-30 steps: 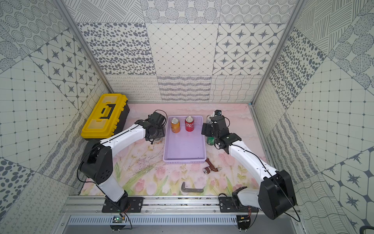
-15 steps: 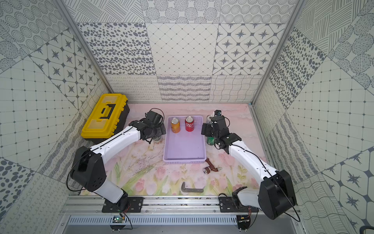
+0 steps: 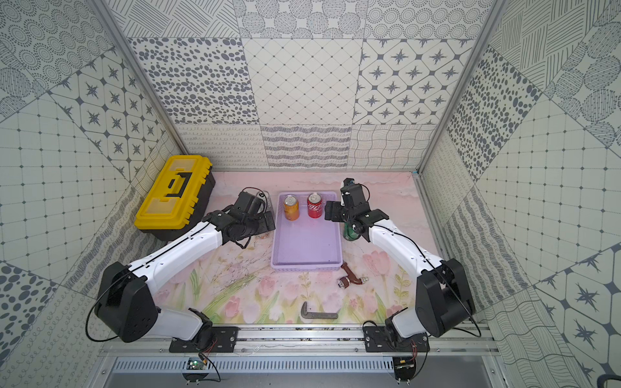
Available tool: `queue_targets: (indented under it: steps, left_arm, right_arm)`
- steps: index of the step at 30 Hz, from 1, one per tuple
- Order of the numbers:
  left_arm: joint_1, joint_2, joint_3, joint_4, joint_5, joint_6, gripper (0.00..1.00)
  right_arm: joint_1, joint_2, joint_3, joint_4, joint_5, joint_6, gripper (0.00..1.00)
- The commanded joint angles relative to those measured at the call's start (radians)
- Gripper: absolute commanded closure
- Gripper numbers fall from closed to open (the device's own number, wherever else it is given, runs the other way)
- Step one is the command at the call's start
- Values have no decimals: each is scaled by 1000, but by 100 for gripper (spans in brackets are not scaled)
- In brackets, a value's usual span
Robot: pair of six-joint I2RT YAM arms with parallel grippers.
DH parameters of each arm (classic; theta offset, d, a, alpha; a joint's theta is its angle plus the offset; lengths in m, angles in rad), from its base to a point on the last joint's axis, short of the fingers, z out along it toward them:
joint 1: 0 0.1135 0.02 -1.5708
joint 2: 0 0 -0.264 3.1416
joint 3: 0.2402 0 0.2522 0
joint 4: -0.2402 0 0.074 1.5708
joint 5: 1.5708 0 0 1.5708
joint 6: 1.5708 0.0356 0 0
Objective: Take out the drinks from the basket
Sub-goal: Pick up the drink from the basket.
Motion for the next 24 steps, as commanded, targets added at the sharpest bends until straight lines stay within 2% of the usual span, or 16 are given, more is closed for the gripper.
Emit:
queue_targets:
  steps: [1, 10, 24]
  left_arm:
    - [-2, -17, -11, 29, 43, -5, 0]
    - [-2, -34, -20, 21, 43, -3, 0]
    - [-2, -51, -29, 9, 30, -1, 0]
  right_arm:
    - [26, 78, 99, -9, -10, -9, 10]
    - [27, 298, 336, -87, 6, -30, 10]
    - [29, 470, 543, -163, 5, -50, 11]
